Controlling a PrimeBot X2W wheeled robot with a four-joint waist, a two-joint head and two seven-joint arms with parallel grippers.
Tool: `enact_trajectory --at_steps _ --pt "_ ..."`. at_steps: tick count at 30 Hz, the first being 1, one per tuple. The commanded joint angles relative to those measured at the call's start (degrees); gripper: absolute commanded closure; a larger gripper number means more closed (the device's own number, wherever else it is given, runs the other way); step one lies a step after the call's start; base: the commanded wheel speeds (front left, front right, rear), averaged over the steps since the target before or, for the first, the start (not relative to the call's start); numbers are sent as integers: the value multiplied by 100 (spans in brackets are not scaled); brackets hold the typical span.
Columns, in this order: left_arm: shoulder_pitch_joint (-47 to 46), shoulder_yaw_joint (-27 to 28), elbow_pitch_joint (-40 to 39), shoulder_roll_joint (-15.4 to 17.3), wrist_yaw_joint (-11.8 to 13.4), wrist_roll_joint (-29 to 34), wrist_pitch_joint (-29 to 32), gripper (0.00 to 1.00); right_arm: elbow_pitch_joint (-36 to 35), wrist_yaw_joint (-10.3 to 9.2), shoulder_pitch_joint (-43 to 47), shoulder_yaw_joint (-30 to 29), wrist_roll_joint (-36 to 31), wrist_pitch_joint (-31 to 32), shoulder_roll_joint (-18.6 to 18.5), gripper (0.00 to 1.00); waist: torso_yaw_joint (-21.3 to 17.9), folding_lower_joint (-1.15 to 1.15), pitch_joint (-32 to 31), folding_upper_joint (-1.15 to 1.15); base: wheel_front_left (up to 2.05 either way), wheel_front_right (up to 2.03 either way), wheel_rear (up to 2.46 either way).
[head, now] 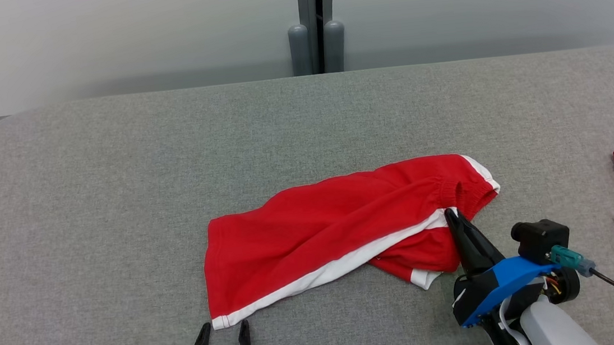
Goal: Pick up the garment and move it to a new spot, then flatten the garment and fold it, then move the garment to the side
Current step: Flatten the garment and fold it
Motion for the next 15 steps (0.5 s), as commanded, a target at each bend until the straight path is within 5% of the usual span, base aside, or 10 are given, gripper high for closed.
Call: enact_trajectory --at_steps 1,2,4,5,15 --pt "-81 -6 15 0 0 -26 1 0 -7 -2 -12 9 14 -19 -17 100 -1 0 4 0 0 0 0" --pt "-102 -11 29 0 -7 -25 2 0 -13 -2 -10 22 14 -20 -17 100 -6 0 9 0 0 0 0" --pt "-112 -30 60 0 -31 5 2 60 -18 -2 -19 39 7 -20 -17 100 -23 0 22 0 0 0 0" --pt "-118 -38 75 -1 -41 19 2 100 -18 -2 -29 44 2 -20 -17 100 -30 0 27 0 0 0 0" --pt "-171 29 -319 0 -103 177 0 100 -120 -2 -21 -5 13 -20 -17 100 -45 0 -65 0 0 0 0"
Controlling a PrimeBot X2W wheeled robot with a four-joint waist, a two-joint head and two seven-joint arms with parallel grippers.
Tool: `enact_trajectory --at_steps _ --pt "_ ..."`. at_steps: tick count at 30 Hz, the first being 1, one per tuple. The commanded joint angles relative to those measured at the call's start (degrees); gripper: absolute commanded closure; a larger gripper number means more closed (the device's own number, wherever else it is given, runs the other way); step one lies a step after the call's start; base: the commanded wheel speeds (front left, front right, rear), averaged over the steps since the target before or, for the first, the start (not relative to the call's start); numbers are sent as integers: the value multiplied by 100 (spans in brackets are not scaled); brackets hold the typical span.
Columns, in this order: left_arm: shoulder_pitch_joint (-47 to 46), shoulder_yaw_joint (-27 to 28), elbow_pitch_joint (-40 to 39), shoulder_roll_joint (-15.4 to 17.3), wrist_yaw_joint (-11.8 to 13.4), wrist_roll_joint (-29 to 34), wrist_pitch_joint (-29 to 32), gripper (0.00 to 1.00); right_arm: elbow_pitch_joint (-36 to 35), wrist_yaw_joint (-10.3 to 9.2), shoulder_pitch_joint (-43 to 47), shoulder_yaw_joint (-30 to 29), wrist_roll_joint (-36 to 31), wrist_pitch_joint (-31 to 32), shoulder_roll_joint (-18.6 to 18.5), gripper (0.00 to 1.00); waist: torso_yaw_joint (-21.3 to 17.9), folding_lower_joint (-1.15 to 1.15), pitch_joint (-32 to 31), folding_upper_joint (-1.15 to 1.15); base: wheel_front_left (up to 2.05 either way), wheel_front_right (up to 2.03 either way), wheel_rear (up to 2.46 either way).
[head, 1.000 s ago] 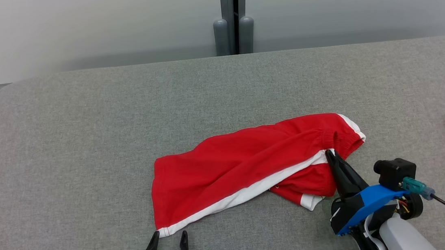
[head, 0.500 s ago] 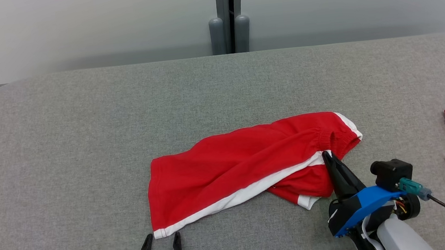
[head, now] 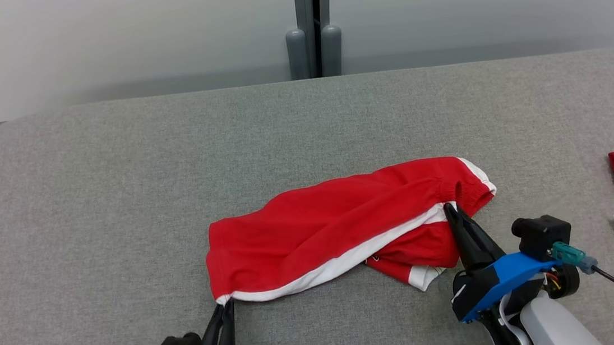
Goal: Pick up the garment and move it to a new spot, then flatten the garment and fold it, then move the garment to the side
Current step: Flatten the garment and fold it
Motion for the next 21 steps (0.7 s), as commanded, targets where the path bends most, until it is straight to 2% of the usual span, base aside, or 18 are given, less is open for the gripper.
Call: enact_trajectory --at_steps 1,6,14,18,21 --pt "-67 44 -105 -1 -6 22 -1 100 -65 -2 8 -11 11 -20 -18 100 -13 0 -40 -1 0 0 0" --pt "-210 309 -931 5 -54 182 -3 100 -491 -2 63 -64 -45 -20 -19 100 -60 0 -308 -1 0 0 0" --pt "-693 895 -2272 275 -178 300 -7 100 -1578 -2 -206 -161 -184 -20 -51 100 -404 0 -731 -1 0 0 0" --pt "-1259 1062 -2681 465 -205 348 -7 100 -2138 -2 -573 -87 -48 11 -280 100 -492 0 -655 -1 0 0 0" --pt "-1851 1161 -2866 654 -193 402 105 100 -2551 -3 -989 -90 57 257 -508 100 -514 0 -445 -1 0 0 0"
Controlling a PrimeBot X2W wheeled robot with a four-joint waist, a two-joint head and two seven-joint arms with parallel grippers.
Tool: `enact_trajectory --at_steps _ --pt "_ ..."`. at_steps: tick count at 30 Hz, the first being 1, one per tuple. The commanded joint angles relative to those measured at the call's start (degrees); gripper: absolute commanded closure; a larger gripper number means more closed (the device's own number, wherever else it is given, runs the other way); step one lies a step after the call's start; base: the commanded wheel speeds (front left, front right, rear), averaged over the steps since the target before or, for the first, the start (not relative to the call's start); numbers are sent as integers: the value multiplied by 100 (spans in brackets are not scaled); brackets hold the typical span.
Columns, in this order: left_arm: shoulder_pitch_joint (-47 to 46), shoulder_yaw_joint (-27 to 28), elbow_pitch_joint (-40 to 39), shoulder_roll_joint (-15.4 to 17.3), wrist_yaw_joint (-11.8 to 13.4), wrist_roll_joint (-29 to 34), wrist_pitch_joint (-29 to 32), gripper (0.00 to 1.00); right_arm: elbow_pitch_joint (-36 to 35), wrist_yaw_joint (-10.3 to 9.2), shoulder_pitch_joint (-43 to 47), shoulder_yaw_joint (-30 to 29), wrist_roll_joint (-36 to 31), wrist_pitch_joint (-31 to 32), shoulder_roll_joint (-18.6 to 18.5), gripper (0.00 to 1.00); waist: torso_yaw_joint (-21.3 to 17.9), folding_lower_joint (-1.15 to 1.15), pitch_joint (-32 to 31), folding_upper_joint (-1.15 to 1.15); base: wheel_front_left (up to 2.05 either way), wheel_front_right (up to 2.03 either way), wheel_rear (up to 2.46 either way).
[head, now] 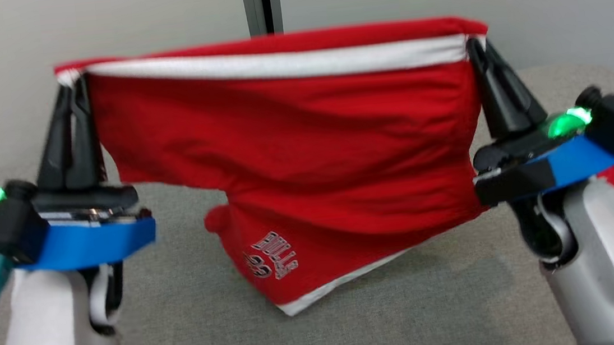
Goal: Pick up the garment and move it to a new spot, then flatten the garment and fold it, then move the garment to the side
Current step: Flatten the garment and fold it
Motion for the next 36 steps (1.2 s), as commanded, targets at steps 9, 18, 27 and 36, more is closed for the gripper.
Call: enact_trajectory --at_steps 9,18,27,36 --pt "-2456 -56 591 376 61 392 629 100 117 -2 -2170 151 -38 449 -499 100 187 1 1271 1 0 0 0" --pt "-4414 -30 1829 259 362 553 31 100 1586 -3 -4330 294 -823 -167 -548 100 302 1 2115 1 0 0 0" --pt "-2733 34 2174 -66 419 320 -60 100 1701 -5 -2828 484 -900 -189 -769 100 359 1 2041 1 0 0 0" --pt "42 233 2391 -403 437 104 -63 100 1210 -7 -175 837 -401 -192 -761 100 320 1 1573 1 0 0 0"
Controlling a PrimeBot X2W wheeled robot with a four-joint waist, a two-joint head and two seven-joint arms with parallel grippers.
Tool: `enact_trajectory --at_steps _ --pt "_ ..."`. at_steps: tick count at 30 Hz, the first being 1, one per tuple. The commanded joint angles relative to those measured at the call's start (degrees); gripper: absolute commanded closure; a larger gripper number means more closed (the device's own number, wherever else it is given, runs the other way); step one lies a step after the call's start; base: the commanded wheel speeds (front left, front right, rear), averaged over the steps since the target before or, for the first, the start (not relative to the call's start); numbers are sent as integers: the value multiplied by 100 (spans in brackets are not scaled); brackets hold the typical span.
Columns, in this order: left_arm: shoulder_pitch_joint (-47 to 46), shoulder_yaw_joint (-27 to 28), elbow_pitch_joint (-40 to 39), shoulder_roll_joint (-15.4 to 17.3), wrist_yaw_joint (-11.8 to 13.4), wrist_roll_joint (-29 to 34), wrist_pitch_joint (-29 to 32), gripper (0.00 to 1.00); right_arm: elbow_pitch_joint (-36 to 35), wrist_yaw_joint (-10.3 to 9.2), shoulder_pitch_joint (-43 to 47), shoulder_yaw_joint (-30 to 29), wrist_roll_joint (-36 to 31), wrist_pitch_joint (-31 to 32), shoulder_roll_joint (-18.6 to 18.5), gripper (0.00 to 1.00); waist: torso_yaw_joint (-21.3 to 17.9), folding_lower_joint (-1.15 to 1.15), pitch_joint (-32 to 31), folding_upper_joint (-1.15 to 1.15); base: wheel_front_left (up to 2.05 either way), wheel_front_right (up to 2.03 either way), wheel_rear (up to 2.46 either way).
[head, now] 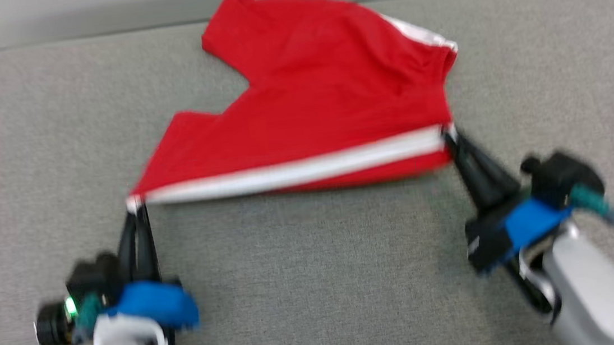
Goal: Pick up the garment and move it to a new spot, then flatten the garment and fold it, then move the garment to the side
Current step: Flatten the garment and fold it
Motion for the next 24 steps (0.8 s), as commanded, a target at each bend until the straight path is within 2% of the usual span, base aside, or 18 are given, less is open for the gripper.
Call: enact_trajectory --at_steps 1,7,15,24 --pt "278 129 18 13 37 -65 -25 100 -166 -14 349 21 66 -30 -42 100 -59 1 -188 -1 0 0 0" --pt "1528 287 74 -85 22 -84 -25 100 -740 -14 1754 235 187 -31 33 100 -16 1 -934 -1 0 0 0" --pt "2751 448 31 -123 41 -153 -24 100 -935 -14 3020 506 208 -31 96 100 85 1 -1844 -1 0 0 0" --pt "3106 743 -725 -115 -60 -16 -25 100 -1222 -14 3441 397 361 -31 245 100 47 1 -1899 -1 0 0 0"
